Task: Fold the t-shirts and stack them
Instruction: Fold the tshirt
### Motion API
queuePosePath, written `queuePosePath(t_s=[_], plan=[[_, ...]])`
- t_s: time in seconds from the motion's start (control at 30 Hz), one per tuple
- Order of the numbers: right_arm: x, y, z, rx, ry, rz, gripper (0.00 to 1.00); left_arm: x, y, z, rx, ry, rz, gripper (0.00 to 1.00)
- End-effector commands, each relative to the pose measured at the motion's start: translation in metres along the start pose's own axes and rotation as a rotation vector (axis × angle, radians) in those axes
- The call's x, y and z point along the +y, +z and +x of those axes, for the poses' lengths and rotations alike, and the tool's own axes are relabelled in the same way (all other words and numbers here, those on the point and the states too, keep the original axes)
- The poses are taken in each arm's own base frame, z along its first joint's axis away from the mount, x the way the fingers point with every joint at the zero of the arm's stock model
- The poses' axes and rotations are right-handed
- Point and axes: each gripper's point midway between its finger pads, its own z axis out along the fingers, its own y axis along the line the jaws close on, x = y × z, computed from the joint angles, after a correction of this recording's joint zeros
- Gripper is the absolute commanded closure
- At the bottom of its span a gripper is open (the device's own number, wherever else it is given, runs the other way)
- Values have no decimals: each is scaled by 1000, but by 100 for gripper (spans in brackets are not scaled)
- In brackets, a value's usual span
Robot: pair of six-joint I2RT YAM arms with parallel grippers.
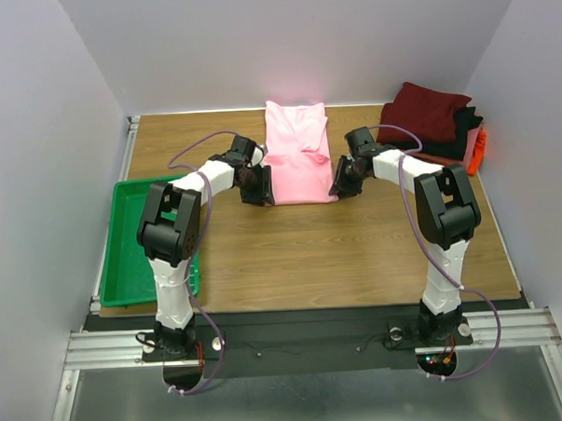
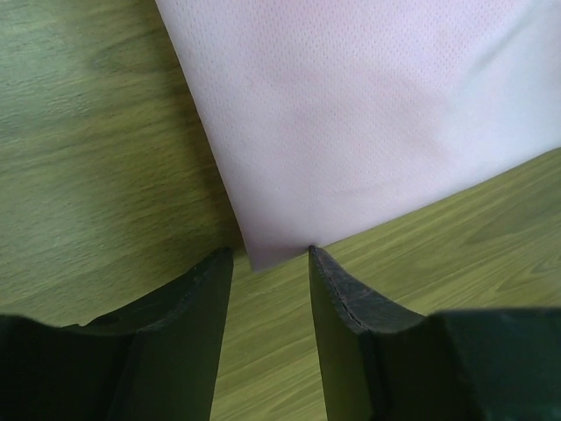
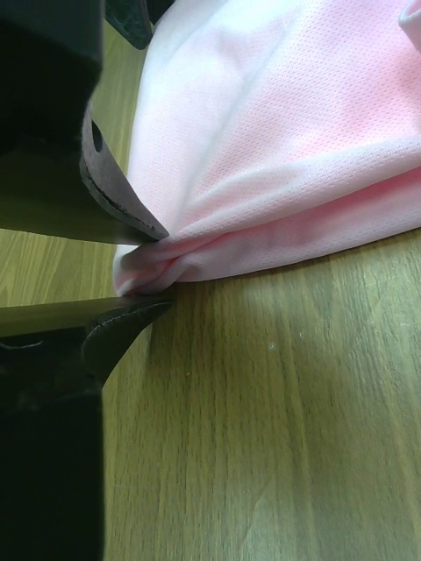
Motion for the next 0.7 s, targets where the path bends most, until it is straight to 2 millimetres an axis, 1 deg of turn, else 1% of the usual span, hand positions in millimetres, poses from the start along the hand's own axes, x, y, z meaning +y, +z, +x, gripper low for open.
queuePosePath(t_s=[0.0, 0.17, 0.2, 0.27, 0.3, 0.33, 0.37, 0.4, 0.43, 0.47, 0.5, 0.53, 0.63, 0.67], plan=[[13, -5, -5, -16, -15, -34, 66, -1, 3, 7, 24, 16, -9, 49], [10, -6, -1, -6, -20, -32, 70, -1, 5, -2, -1, 21, -13, 69], [9, -5, 1, -4, -25, -28, 73, -2, 6, -1, 1, 23, -13, 77], [8, -6, 1, -6, -33, -28, 77, -3, 7, -3, 1, 25, -10, 85], [8, -7, 2, -6, -38, -28, 81, -3, 7, -3, 2, 30, -7, 87], [7, -8, 2, -8, -46, -27, 83, -3, 8, -2, 5, 33, -6, 94], [7, -9, 2, -10, -52, -28, 85, -3, 7, -3, 4, 37, -6, 97], [8, -10, 1, -10, -58, -30, 89, -3, 6, -5, 3, 43, -8, 100], [9, -13, 0, -16, -69, -35, 91, -2, 5, -3, 14, 54, -14, 100], [9, -15, 1, -15, -81, -37, 94, -4, 2, -11, 0, 61, -13, 100], [11, -19, 0, -21, -91, -41, 97, -6, -1, -14, -5, 65, -12, 100], [14, -26, -1, -27, -110, -54, 99, -9, -6, -19, -10, 74, -9, 100], [18, -40, -2, -30, -137, -67, 100, -20, -22, -27, -31, 85, 17, 100], [23, -51, -5, -47, -159, -79, 100, -23, -27, -29, -39, 90, 26, 100]])
